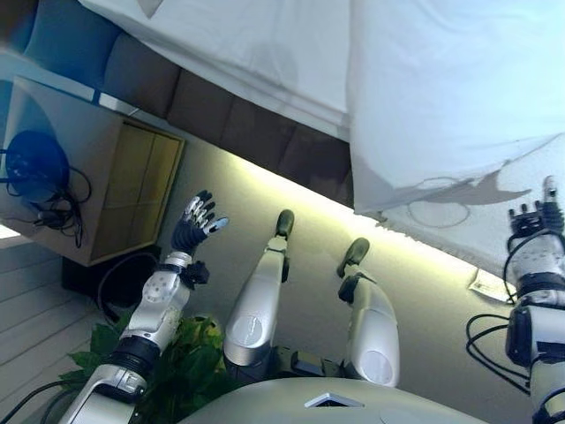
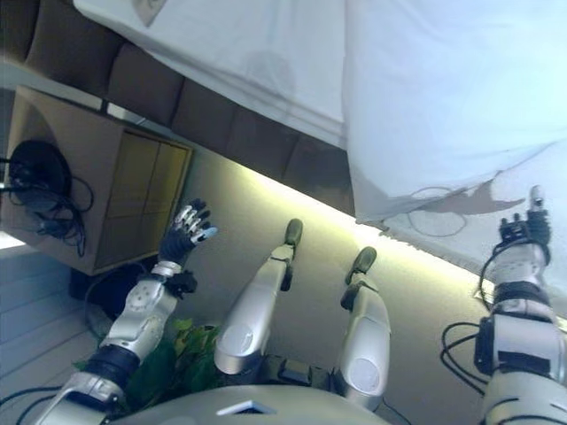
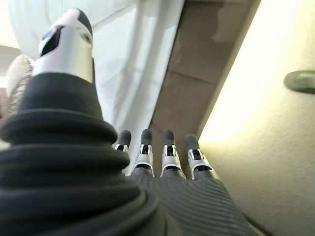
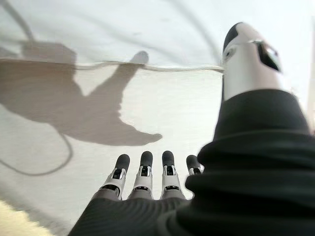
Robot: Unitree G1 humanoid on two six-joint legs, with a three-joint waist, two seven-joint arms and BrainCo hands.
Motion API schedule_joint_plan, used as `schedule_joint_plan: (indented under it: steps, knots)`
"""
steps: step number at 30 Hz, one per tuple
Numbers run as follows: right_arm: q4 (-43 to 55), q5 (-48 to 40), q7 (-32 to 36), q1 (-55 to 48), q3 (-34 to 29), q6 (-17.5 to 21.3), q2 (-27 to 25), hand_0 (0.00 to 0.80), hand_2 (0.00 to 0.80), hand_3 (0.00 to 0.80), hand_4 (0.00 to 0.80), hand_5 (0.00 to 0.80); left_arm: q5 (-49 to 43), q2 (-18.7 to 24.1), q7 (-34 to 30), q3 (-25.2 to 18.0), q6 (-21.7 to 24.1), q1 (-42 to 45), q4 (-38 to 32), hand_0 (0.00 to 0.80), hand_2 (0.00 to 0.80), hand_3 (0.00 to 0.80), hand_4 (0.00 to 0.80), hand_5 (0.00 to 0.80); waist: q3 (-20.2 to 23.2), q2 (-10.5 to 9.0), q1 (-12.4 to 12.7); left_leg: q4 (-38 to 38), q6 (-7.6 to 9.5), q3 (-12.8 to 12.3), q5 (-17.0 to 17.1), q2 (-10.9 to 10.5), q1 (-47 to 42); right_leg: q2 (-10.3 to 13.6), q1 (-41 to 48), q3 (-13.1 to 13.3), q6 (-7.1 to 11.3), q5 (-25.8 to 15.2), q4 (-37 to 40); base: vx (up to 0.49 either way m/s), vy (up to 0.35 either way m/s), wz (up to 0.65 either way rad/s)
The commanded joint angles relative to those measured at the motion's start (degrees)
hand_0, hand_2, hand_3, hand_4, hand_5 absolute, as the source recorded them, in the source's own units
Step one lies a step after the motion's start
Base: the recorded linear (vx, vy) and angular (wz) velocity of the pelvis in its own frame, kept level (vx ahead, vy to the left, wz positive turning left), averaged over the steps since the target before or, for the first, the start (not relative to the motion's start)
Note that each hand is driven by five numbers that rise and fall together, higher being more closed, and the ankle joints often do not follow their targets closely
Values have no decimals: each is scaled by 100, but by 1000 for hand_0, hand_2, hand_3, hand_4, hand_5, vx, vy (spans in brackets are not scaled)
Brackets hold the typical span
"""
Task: Make the bed neatly
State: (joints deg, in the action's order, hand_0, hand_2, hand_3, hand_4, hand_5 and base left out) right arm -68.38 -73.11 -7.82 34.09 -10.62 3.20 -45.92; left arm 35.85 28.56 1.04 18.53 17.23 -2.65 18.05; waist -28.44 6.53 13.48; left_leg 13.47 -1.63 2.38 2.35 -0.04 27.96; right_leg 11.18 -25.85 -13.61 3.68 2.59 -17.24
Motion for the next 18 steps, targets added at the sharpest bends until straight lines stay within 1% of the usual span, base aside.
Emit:
schedule_joint_plan:
  steps: [1, 3, 6, 8, 10, 13, 18]
  knots:
    - [32, 11, 93, 229, 93, -72, -536, 0, 0, 0, 0, 0, 261, 122, -100, -58, 288, 40, -449, 0, 0, 0, 0, 0, -130, 44, -2, 515, -250, 246, 312, -59, 750, 592, 353, 3, 506, -482, 428, -9, 77, 1]
    - [77, -52, 87, 332, 113, -80, -598, 0, 0, 0, 0, 0, 283, 121, -136, -31, 325, 54, -488, 0, 0, 0, 0, 0, -135, 75, -14, 514, -227, 212, 315, -69, 800, 620, 254, 15, 518, -502, 414, -9, 69, 1]
    - [132, -355, -447, 553, 142, 80, -652, 0, 0, 0, 0, 0, 189, 82, -69, 58, 419, 94, -540, 0, 0, 0, 0, 0, -135, 110, 4, 492, -189, 175, 320, -101, 873, 656, 81, 29, 540, -523, 364, -1, 49, 1]
    - [71, -600, -742, 640, 50, 90, -709, 0, 0, 0, 0, 0, 250, 112, -76, 26, 480, 125, -542, 0, 0, 0, 0, 0, -135, 131, 10, 505, -175, 175, 315, -117, 947, 685, -62, 57, 565, -528, 296, -7, 38, 1]
    - [-107, -729, -887, 703, -27, 67, -838, 0, 0, 0, 0, 0, 317, 141, -94, -2, 488, 114, -549, 0, 0, 0, 0, 0, -135, 157, 26, 476, -158, 167, 325, -135, 986, 707, -150, 58, 590, -537, 270, -12, 49, 0]
    - [-339, -832, -642, 671, -118, 13, -1043, 0, 0, 0, 0, 0, 345, 175, -67, 23, 526, 128, -627, 0, 0, 0, 0, 0, -135, 226, 9, 433, -126, 169, 356, -173, 1055, 715, -316, 94, 608, -569, 223, -12, 55, 2]
    - [-101, -821, 194, 574, -167, -49, -1110, 0, 0, 0, 0, 0, 461, 220, -75, -11, 496, 169, -830, 0, 0, 0, 0, 0, -135, 259, -5, 360, -92, 180, 404, -213, 1133, 739, -519, 135, 640, -632, 185, -2, 26, -1]
